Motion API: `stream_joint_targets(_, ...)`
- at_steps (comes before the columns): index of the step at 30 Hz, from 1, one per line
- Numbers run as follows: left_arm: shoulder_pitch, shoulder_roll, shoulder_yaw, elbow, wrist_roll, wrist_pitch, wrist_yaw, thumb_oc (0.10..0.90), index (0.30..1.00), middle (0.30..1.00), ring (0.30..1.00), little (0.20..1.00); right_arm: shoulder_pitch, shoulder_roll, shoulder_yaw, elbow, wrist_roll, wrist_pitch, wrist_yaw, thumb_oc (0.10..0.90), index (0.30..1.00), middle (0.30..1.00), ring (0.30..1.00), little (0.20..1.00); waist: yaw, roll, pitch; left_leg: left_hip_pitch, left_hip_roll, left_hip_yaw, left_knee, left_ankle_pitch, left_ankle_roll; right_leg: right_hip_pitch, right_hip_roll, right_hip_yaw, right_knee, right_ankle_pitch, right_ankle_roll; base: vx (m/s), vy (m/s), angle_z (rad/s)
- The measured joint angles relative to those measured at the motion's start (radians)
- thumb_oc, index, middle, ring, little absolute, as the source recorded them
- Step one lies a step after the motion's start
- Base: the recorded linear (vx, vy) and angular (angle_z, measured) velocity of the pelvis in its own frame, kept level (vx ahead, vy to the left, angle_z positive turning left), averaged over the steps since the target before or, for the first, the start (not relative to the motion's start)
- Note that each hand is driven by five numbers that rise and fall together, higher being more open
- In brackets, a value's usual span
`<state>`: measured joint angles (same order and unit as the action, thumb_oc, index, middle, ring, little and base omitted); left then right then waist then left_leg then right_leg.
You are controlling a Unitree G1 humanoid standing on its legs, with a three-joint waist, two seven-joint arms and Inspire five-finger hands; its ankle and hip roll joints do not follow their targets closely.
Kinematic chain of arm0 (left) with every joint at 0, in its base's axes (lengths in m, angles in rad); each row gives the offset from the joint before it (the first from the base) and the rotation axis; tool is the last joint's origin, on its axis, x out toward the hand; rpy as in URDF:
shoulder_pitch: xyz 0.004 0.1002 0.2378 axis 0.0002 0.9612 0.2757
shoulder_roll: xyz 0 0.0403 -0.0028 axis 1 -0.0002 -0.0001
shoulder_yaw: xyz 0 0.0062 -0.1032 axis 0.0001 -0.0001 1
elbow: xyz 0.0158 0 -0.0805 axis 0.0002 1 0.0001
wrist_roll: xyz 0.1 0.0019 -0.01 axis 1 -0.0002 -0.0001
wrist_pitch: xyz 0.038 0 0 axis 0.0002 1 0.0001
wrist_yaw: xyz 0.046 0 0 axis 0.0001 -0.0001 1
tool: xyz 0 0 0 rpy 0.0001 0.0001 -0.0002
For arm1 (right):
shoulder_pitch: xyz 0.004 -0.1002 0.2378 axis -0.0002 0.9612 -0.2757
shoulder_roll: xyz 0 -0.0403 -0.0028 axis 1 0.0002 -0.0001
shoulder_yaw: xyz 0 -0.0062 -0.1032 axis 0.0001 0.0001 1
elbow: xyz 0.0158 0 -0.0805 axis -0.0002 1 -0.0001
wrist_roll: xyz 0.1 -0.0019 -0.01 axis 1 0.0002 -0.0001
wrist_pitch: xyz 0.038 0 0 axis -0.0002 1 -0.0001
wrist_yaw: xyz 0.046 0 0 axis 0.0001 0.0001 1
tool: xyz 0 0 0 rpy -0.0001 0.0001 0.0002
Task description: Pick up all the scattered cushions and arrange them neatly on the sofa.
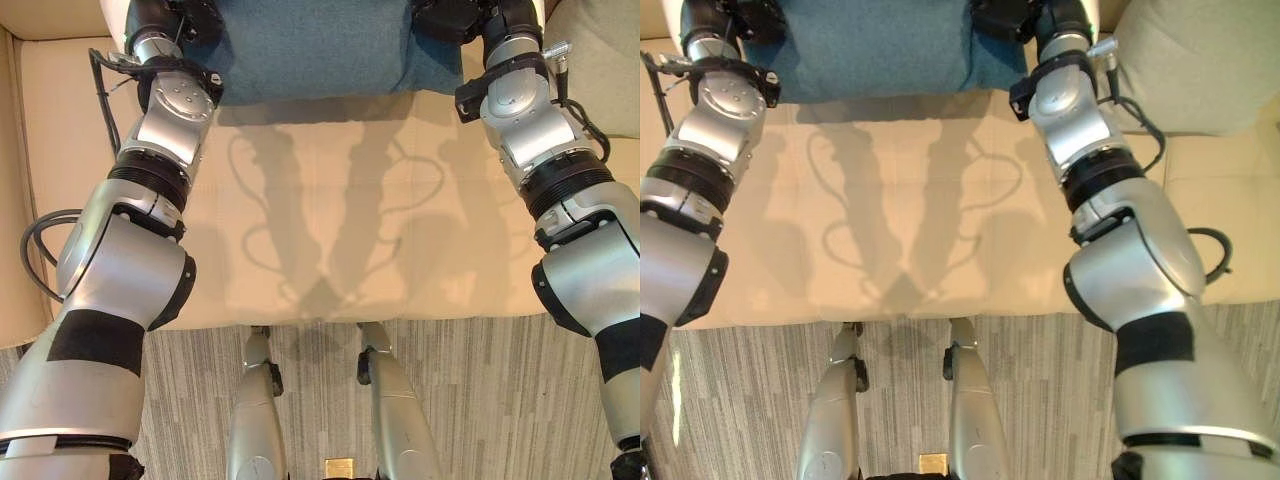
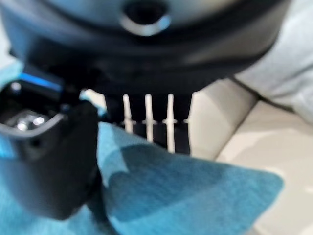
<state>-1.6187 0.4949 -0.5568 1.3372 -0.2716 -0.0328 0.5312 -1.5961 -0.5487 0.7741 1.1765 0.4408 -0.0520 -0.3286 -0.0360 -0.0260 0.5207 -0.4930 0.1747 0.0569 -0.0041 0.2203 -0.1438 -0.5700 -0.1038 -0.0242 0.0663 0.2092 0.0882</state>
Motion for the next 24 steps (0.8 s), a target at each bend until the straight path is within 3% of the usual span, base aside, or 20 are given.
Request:
stream_joint_targets(9, 0.001, 0.020, 0.008, 0.036, 0.054, 0.042, -0.007, 0.400, 0.300, 0.300, 0.300, 0.300, 0.000, 0.000, -0.018, 0.034, 0.052, 0.007, 0.010, 0.800, 0.900, 0.900, 0.900, 0.900, 0.023, 0.004, -0.001, 0.008, 0.003, -0.007, 0.005, 0.002, -0.002, 0.005, 0.010, 0.001, 0.000, 0.012, -0.016, 0.00, -0.002, -0.02)
stream_joint_targets(10, 0.001, 0.023, 0.007, 0.038, 0.071, 0.048, -0.010, 0.455, 0.382, 0.382, 0.382, 0.382, 0.000, 0.000, -0.019, 0.034, 0.051, 0.007, 0.015, 0.800, 0.900, 0.900, 0.900, 0.900, 0.025, 0.005, -0.001, 0.008, 0.004, -0.009, 0.005, 0.003, -0.002, 0.006, 0.012, 0.000, 0.000, 0.013, -0.017, 0.00, 0.000, 0.00)
stream_joint_targets(11, 0.003, 0.024, 0.007, 0.042, 0.085, 0.059, -0.012, 0.800, 0.900, 0.900, 0.900, 0.900, 0.000, 0.001, -0.024, 0.033, 0.052, 0.006, 0.016, 0.800, 0.900, 0.900, 0.900, 0.900, 0.028, 0.006, -0.001, 0.011, 0.005, -0.010, 0.005, 0.004, -0.002, 0.011, 0.013, -0.001, 0.000, 0.013, -0.017, 0.00, 0.000, 0.00)
stream_joint_targets(24, 0.035, 0.059, 0.010, 0.183, 0.117, 0.125, -0.135, 0.800, 0.900, 0.900, 0.900, 0.900, 0.001, 0.018, -0.043, 0.035, 0.015, 0.032, 0.019, 0.800, 0.900, 0.900, 0.900, 0.900, 0.032, 0.012, -0.003, 0.034, 0.003, -0.009, 0.004, 0.004, -0.002, 0.034, 0.010, 0.000, -0.001, 0.013, -0.017, -0.01, 0.016, 0.00)
